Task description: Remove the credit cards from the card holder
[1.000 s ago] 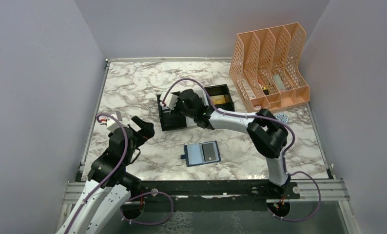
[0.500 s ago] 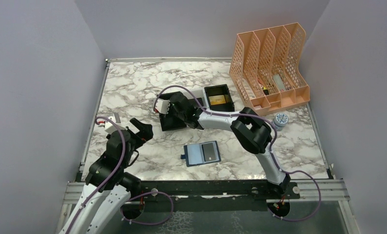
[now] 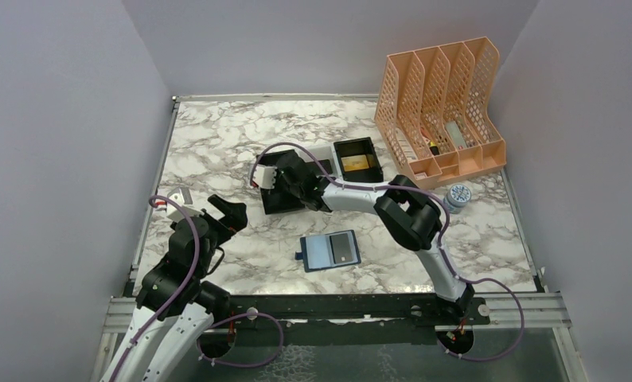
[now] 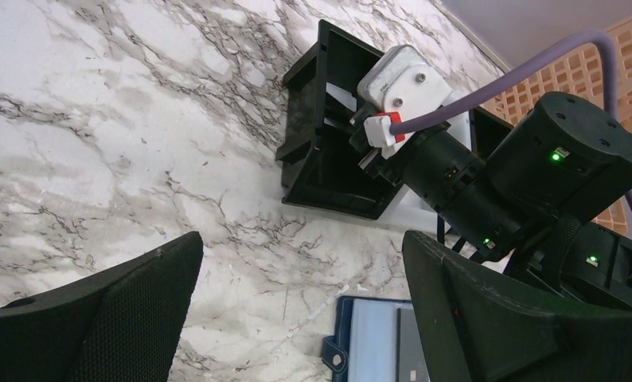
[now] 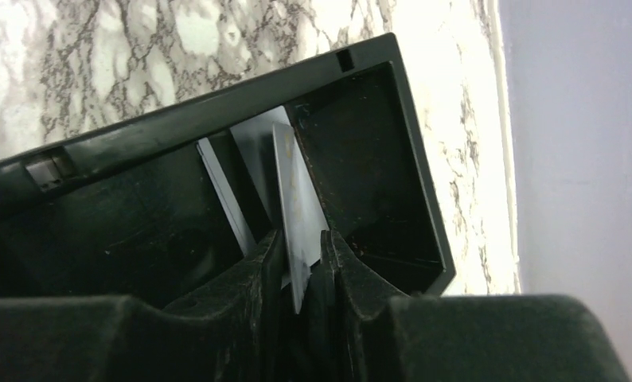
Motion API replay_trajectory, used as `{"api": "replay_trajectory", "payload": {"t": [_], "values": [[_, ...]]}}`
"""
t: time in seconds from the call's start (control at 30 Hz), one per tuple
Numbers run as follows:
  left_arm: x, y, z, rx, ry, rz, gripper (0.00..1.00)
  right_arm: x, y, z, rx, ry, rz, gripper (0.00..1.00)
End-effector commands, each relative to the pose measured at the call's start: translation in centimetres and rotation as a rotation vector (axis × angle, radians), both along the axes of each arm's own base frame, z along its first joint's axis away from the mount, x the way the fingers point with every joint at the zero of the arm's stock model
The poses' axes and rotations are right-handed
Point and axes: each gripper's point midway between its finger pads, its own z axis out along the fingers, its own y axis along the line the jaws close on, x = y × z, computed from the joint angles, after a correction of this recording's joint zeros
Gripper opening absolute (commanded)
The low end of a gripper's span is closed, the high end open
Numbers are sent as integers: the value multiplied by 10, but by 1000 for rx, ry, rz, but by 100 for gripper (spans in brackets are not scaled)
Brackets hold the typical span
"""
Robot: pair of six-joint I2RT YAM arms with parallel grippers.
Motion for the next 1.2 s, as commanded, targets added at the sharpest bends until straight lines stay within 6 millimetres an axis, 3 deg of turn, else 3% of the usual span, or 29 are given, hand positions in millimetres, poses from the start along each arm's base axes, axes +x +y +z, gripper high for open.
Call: {"api": "replay_trajectory", "payload": {"t": [0.0, 0.23, 0.4, 0.6, 0.9, 1.07, 1.17], "values": [[-1, 2, 8, -5, -14, 6, 99, -6, 2, 12, -26, -53, 63, 22], [-1, 0, 6, -9, -6, -3, 99, -12, 11, 13, -22, -145, 176, 3], [-2, 0, 8, -15, -17, -2, 99, -10, 16, 13, -31, -186, 209, 1], [-1, -2, 6, -10, -6, -10, 99, -6, 7, 16, -45, -226, 181, 21], [0, -5, 5, -4, 7, -28, 99, -14, 1, 29, -29, -177, 200, 28], [0, -8, 6, -4, 11, -44, 99, -12, 0, 50, 30, -178, 163, 29], [2, -19, 9, -2, 4, -108, 99, -16, -5, 84, 180, -165, 99, 30]]}}
